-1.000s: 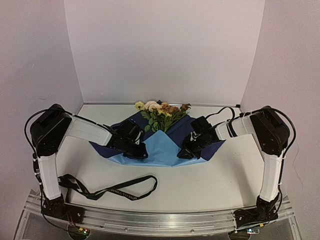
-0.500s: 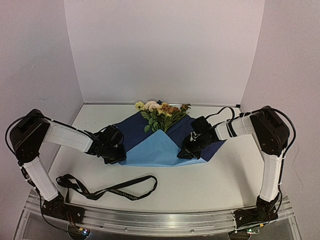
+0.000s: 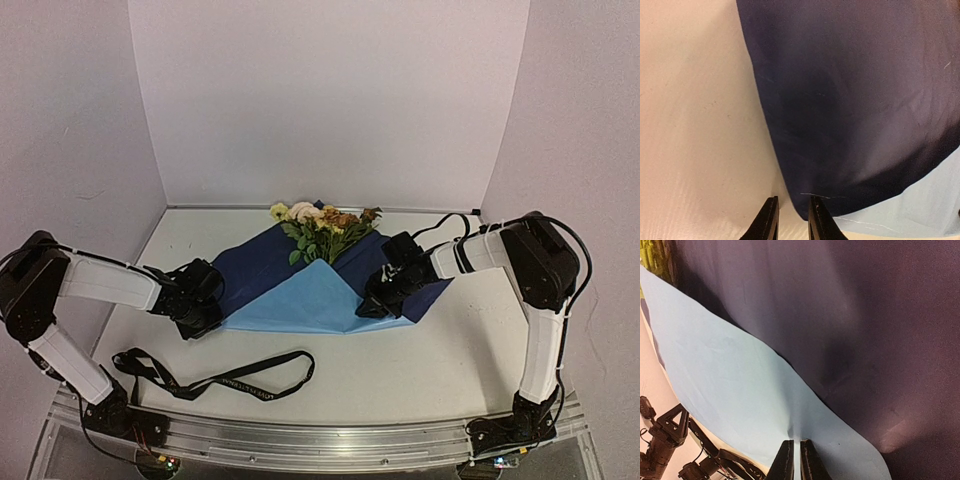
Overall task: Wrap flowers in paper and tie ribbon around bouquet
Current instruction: Press the fold line of the 1/4-folded wrapping paper.
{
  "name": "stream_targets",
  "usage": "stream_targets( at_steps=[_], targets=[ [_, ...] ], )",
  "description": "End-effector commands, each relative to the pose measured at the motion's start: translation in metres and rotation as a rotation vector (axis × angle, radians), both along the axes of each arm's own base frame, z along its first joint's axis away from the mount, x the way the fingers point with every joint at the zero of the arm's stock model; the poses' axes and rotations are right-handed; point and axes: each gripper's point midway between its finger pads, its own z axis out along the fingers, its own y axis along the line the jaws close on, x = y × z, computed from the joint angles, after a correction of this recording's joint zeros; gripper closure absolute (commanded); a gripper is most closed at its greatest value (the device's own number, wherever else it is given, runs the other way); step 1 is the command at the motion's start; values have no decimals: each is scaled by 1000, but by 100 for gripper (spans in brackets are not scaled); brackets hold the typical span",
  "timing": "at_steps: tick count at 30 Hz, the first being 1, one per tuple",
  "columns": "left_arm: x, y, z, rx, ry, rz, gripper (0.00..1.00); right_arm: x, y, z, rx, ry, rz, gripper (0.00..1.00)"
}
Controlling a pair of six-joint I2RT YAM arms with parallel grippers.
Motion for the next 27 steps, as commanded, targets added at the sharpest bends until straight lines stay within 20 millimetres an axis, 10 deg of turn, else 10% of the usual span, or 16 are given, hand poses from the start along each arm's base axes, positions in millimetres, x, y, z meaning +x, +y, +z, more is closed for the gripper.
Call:
stream_targets(
  at_steps=[1,7,10,17,27],
  targets=[
    [9,5,32,84,-66,-91,75,-4,-9,-2,-54,44,2,95],
    [45,-50,117,111,-300,-332,70,4,4,23,-14,33,32,94],
    [45,-107,126,74,-346,-528,72,7,11,35,4,24,46,94],
    [24,-211,106,-152,-327,-917,78,1,19,57,25,10,59,94],
    [21,-226,54,-171,-209,-956,81,-36,16,49,-2,40,77,93]
  ],
)
